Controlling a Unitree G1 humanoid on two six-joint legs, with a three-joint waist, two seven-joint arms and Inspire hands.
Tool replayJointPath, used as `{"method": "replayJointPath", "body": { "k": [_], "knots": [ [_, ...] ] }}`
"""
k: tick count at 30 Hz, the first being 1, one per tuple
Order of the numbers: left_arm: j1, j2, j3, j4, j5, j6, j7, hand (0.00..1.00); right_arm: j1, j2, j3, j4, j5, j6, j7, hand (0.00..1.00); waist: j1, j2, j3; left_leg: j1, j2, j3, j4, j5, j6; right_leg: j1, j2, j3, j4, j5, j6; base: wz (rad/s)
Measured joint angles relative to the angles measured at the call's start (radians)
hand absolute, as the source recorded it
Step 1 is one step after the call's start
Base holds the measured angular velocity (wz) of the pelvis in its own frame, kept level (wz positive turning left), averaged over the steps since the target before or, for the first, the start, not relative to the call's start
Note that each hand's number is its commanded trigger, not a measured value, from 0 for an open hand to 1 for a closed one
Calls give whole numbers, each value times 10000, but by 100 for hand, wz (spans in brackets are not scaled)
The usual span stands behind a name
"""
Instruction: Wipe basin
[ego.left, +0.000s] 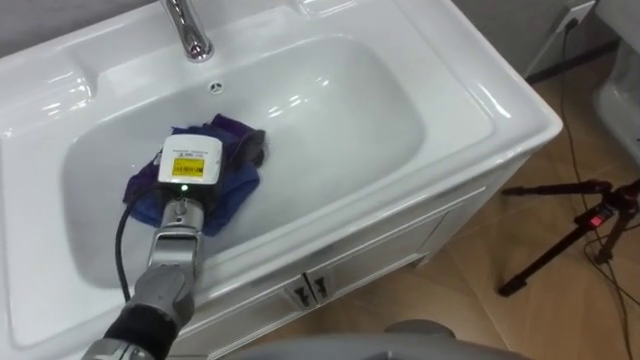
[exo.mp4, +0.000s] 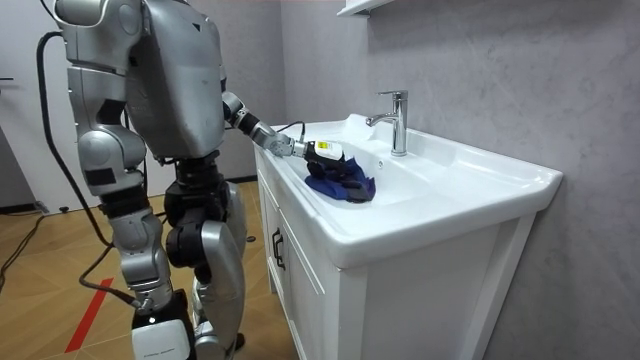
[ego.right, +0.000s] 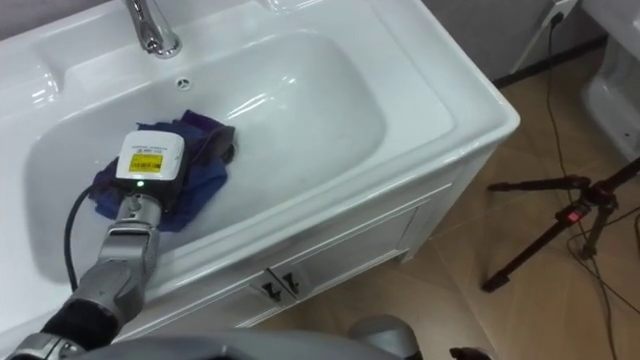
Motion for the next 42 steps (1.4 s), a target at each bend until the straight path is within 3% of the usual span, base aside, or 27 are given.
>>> {"method": "replayJointPath", "body": {
  "k": [9, 23, 31, 35, 40, 42],
  "knots": [
    [-219, -416, -810, -573, -9, -287, -147, 100, -241, 197, 258, 4, 12, -7, 214, 0, -405, -44, 39, -119, 15, -2, 5, 0, 0, -16, -1, -101, -115, 14, 6, 4],
    [-251, -398, -858, -561, -17, -516, -240, 100, -145, 232, 223, -8, -28, -71, 231, 0, -477, -76, 42, -37, 23, -1, -3, -1, 0, 16, 9, -53, -94, 20, -1, 0],
    [-135, -339, -940, -117, -1, -290, -665, 100, -93, 254, 143, -26, -848, 365, 451, 0, -441, 29, -15, 253, 26, -2, -2, -1, 0, 216, 38, 39, 27, 22, -7, -6],
    [-140, -86, -959, 281, 38, -241, -733, 100, -136, 232, -279, -46, -858, 694, 652, 0, -347, 93, -78, 247, 19, 4, -2, -1, 0, 161, 51, 78, 22, 22, -8, -5],
    [226, 590, -907, 399, 653, -162, -656, 100, -132, 163, -852, -71, -877, 880, 594, 0, -218, 212, -156, 296, 48, 8, 13, 0, 0, 132, 104, 176, 24, 33, -28, -4],
    [695, 915, -528, 508, 1267, 0, -554, 100, -131, 46, -1096, -70, -1019, 871, 609, 0, -70, 347, -243, 323, 74, 7, 11, 0, 0, 152, 151, 294, 24, 57, -64, -22]
  ]
}}
